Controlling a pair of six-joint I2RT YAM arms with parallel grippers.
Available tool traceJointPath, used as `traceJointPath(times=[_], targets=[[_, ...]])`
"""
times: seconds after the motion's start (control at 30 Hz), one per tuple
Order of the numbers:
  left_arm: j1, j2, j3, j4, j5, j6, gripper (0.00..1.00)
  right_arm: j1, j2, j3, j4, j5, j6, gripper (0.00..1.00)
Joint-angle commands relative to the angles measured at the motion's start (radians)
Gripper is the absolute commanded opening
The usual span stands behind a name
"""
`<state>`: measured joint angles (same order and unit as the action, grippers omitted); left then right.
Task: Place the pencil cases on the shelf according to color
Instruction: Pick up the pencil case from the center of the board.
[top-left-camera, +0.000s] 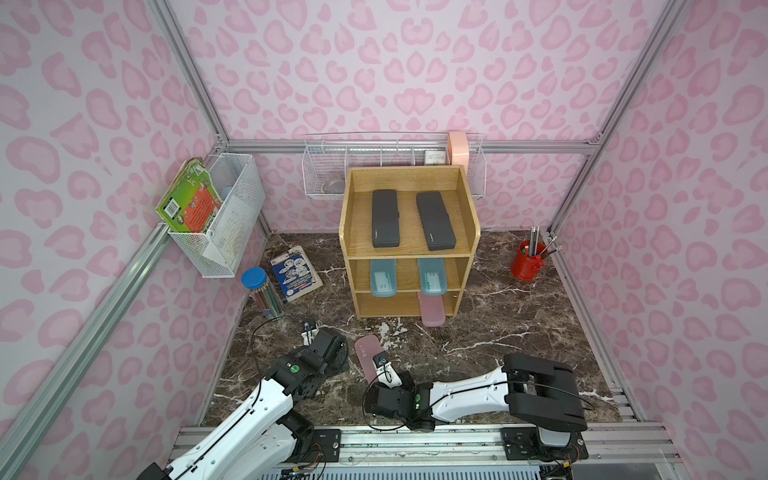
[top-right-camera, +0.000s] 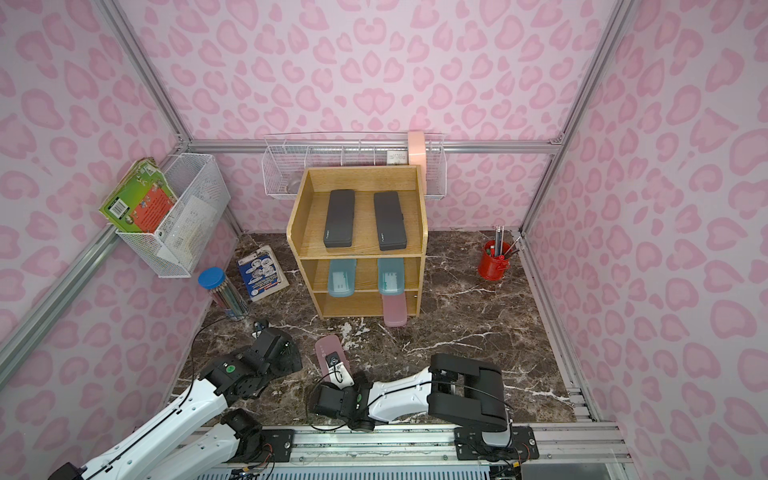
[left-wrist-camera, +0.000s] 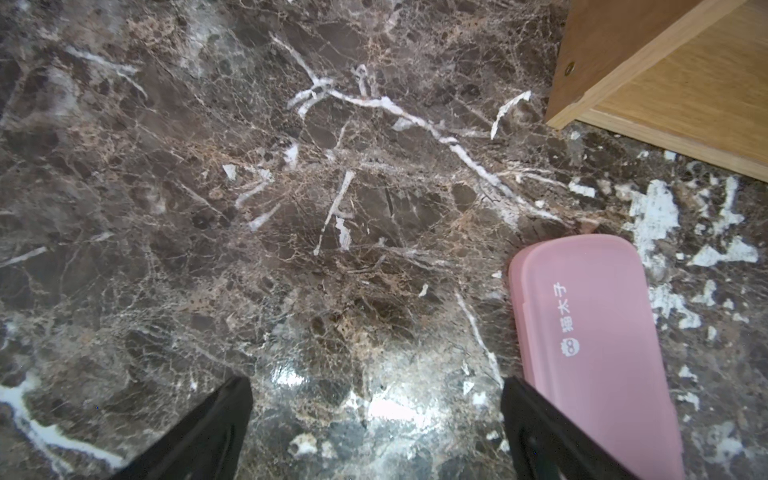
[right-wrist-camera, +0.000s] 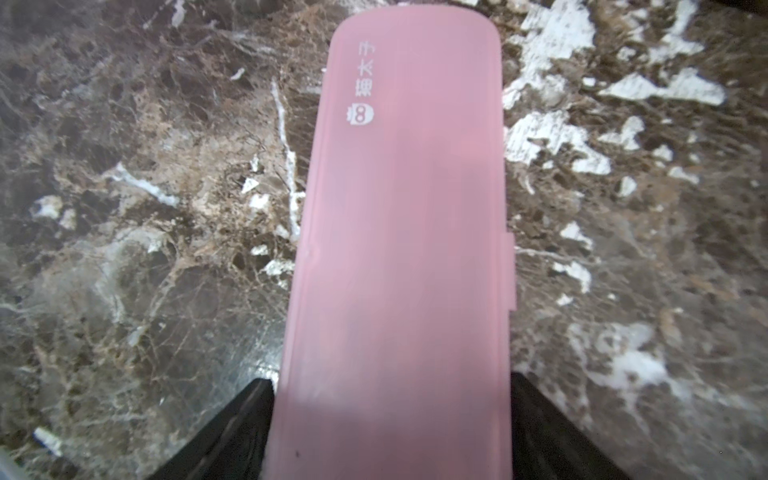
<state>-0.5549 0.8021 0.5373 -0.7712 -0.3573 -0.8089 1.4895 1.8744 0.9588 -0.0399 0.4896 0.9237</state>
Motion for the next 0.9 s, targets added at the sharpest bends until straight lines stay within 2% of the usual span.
traceJointPath(times=[0.0, 0.2, 0.5, 0.7, 0.77, 0.87], targets=[[0.001, 0.016, 0.028, 0.008, 0.021, 0.010, 0.98, -0.004, -0.046, -0.093, -0.125, -0.111, 0.141, 0.88], [0.001, 0.084, 0.105, -0.054, 0.012, 0.015, 0.98, -0.031, -0.173, -0.206, -0.041, -0.118, 0.107, 0.95], [0.001, 0.058, 0.080, -0.074, 0.070, -0.026, 0.98, -0.033, -0.261, -0.162, -0.142, -0.201, -0.090, 0.97], [0.001, 0.066, 0.084, -0.105, 0.094, -0.021, 0.98, -0.036, -0.262, -0.159, -0.152, -0.222, -0.134, 0.97], [0.001, 0.065, 0.084, -0.105, 0.085, -0.019, 0.98, -0.043, -0.255, -0.167, -0.135, -0.218, -0.150, 0.97], [0.001, 0.064, 0.104, -0.115, 0.070, -0.001, 0.98, -0.072, -0.284, -0.253, -0.009, -0.281, -0.226, 0.97]])
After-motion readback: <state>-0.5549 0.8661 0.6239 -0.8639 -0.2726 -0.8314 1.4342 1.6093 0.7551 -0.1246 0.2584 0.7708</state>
